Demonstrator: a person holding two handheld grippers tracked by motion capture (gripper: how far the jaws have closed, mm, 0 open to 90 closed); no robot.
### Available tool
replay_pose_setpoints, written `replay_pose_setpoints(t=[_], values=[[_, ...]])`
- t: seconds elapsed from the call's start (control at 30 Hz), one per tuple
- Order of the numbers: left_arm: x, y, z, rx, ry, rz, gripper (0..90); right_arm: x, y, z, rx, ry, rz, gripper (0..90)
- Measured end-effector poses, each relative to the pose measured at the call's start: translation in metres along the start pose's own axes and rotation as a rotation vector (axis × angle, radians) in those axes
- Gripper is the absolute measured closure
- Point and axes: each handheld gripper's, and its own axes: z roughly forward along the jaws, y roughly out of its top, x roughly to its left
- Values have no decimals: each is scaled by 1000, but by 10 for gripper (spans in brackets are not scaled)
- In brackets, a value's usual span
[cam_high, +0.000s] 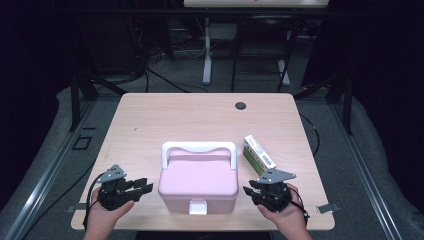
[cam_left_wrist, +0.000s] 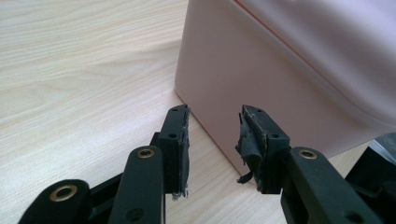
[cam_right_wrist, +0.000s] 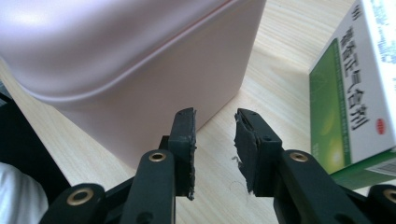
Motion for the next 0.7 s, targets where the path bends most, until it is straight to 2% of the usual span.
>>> replay_pose_setpoints(t=[0.33,0.43,0.53,0.57,0.6,0.7], values=[[-1,30,-8,0,-4,-7,625,-11,23,-21,-37,22,48,685],[-2,43,-9,-4,-14,-2,625,-12,33,-22,-36,26,41,685],[-5,56,-8,-14,-36,8,625,-11,45,-22,-31,33,27,685],[-6,65,-8,-22,-55,7,617,-10,52,-22,-32,40,17,679],[-6,65,-8,-22,-55,7,611,-10,52,-22,-32,40,17,679],[-9,80,-8,-34,-77,9,592,-10,65,-21,-40,49,11,663]])
